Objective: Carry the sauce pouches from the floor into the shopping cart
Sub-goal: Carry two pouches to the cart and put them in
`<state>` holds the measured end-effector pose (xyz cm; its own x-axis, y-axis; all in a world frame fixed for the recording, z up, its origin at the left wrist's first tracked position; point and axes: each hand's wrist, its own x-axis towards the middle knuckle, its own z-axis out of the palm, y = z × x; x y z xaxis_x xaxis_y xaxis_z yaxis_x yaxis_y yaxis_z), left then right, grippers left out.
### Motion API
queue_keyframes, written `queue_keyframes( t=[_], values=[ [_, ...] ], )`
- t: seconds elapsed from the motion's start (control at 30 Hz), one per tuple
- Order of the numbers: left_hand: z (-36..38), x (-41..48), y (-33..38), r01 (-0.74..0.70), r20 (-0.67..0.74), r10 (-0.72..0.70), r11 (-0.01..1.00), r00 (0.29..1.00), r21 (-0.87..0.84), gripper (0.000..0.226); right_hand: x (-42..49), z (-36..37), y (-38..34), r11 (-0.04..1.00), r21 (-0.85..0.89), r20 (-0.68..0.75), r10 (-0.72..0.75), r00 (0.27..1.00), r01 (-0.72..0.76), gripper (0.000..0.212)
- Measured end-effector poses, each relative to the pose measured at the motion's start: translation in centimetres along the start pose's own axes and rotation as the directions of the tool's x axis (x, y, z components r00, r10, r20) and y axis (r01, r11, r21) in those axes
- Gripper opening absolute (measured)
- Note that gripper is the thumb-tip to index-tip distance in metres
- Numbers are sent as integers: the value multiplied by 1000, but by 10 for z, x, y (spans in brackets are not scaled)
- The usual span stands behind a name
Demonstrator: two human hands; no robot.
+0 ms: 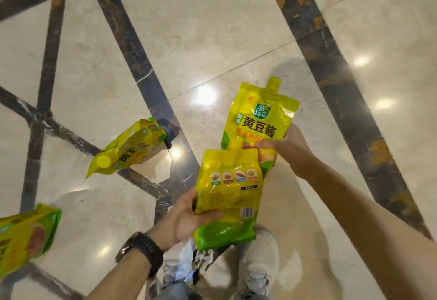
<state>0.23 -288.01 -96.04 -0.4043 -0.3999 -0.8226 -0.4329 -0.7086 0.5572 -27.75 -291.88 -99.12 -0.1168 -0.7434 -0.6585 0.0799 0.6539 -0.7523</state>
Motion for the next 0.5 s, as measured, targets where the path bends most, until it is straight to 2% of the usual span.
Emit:
queue_keyframes(
  t=[0.07,0.13,0.2,0.23,0.3,0.37,0.5],
  values=[
    [-8,-45,20,49,3,-49,995,999,-89,59,-33,-25,-26,998,14,11,55,998,-55,62],
    [-11,-88,45,80,-11,-83,979,996,-188,77,-81,-55,-57,989,93,48,111,993,-115,64],
    [-5,-128,75,91,-12,-97,959,995,-268,96,-142,-80,-90,966,196,142,140,980,-166,84],
    [2,-146,90,86,-7,-93,949,996,-303,98,-171,-88,-103,951,238,186,156,970,-199,88],
    [19,-181,122,76,25,-71,937,997,-342,92,-227,-85,-125,914,314,242,186,952,-259,68],
    [39,-217,159,56,73,-33,939,997,-340,84,-280,-67,-144,870,398,232,211,950,-291,59],
    [72,-289,230,-22,110,39,988,993,-153,94,-378,-40,-179,817,515,83,251,964,-257,74]
  ],
)
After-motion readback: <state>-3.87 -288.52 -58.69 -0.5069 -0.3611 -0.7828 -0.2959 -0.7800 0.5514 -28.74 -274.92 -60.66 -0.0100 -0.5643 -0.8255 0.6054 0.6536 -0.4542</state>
